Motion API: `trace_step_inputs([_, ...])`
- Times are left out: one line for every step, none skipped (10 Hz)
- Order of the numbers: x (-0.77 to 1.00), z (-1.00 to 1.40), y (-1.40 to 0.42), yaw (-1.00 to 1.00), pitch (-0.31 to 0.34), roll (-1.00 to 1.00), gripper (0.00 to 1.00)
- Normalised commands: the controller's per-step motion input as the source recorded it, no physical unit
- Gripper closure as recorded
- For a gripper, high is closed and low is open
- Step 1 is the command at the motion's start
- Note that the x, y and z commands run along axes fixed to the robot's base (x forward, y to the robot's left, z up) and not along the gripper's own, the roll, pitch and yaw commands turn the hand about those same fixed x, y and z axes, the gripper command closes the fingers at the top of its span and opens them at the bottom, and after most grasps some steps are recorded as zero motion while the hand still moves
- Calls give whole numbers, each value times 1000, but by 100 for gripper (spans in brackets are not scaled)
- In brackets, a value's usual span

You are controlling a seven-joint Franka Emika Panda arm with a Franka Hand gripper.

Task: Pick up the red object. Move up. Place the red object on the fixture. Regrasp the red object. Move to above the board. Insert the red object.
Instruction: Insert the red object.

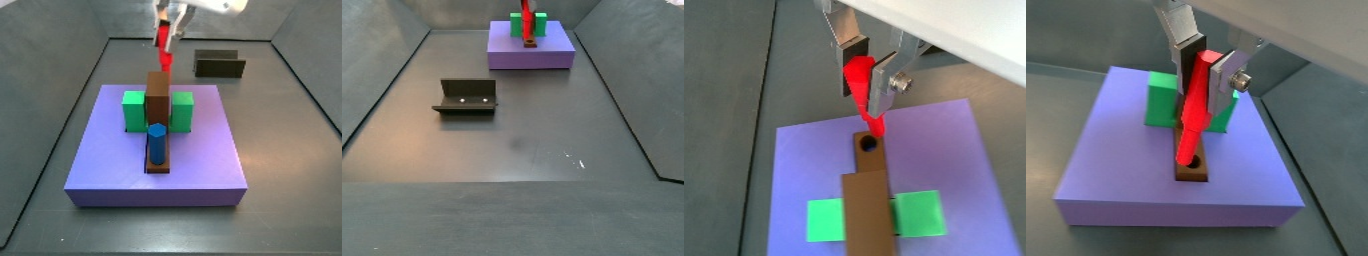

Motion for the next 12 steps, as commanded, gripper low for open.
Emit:
trace_step_inputs([-251,-77,-51,-186,46,-120,100])
trace_step_inputs([-206,-26,-83,-137,11,-150,100])
trace_step_inputs([-63,0,-160,-97,10,-166,100])
trace_step_inputs([49,-91,-17,0,6,-151,100])
trace_step_inputs([157,-197,0,0,14,-57,100])
trace_step_inputs([174,-234,83,0,11,-14,100])
trace_step_inputs([69,-260,9,17,0,0,100])
trace_step_inputs([0,-269,0,0,0,-4,100])
trace_step_inputs([-49,-200,0,0,0,-33,100])
trace_step_inputs([-140,0,-40,0,14,-81,100])
trace_step_inputs([-174,137,-217,0,70,-77,100])
trace_step_inputs([-194,120,-77,0,70,-76,100])
